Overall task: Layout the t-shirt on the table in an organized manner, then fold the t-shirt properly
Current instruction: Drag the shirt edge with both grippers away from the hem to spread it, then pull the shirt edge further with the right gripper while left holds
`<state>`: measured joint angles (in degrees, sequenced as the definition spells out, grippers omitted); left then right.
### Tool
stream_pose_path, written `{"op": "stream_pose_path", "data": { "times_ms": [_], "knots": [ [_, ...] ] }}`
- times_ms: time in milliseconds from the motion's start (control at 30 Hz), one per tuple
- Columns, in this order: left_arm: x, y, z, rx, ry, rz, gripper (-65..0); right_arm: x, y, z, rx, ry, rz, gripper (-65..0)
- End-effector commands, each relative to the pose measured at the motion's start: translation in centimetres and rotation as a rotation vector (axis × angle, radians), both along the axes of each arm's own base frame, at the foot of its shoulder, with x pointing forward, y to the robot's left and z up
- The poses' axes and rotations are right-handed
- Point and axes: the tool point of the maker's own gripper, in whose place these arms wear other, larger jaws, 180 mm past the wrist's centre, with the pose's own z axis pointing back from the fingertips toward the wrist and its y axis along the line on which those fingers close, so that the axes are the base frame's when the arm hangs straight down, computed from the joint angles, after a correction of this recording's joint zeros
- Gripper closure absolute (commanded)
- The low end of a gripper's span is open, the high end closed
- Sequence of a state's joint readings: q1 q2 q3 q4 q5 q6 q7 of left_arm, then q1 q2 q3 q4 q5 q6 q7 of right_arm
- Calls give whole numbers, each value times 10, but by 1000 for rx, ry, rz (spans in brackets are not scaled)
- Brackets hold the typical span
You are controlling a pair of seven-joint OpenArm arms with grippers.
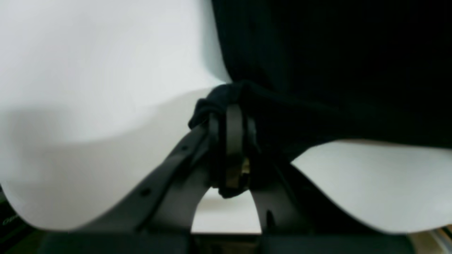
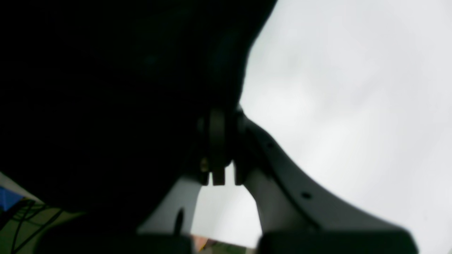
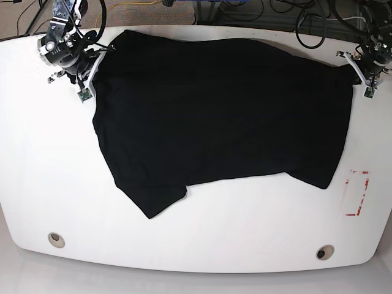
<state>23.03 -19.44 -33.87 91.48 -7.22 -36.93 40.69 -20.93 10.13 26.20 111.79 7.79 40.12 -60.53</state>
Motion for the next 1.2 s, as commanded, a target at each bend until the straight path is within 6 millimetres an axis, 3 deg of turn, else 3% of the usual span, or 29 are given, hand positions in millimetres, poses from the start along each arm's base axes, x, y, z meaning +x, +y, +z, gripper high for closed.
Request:
{"op": "stream_pose_path", "data": {
  "times_ms": [0, 300, 500, 567, 833, 933, 1000, 1167],
  "knots": [
    [7, 7, 11, 30, -26, -6, 0, 9, -10, 10, -50, -31, 3, 0],
    [7, 4, 11, 26, -30, -13, 0, 31, -23, 22, -123, -72, -8, -2],
    [6, -3, 9, 9, -14, -61, 0, 33, -22, 23, -122, -78, -11, -16],
    [5, -4, 8, 6, -14, -59, 0, 32, -21, 22, -119, -73, -12, -59],
    [4, -8, 6, -3, -14, -55, 0, 16, 7, 7, -35, -44, -37, -363],
    [4, -9, 5, -9, -14, -53, 0, 13, 16, 6, -9, -47, -44, -411],
    [4, -9, 5, -9, -14, -53, 0, 7, 28, 2, 43, -43, -56, -406],
    [4, -9, 5, -9, -14, -53, 0, 1, 35, 4, 169, -75, -120, -406]
  ]
}}
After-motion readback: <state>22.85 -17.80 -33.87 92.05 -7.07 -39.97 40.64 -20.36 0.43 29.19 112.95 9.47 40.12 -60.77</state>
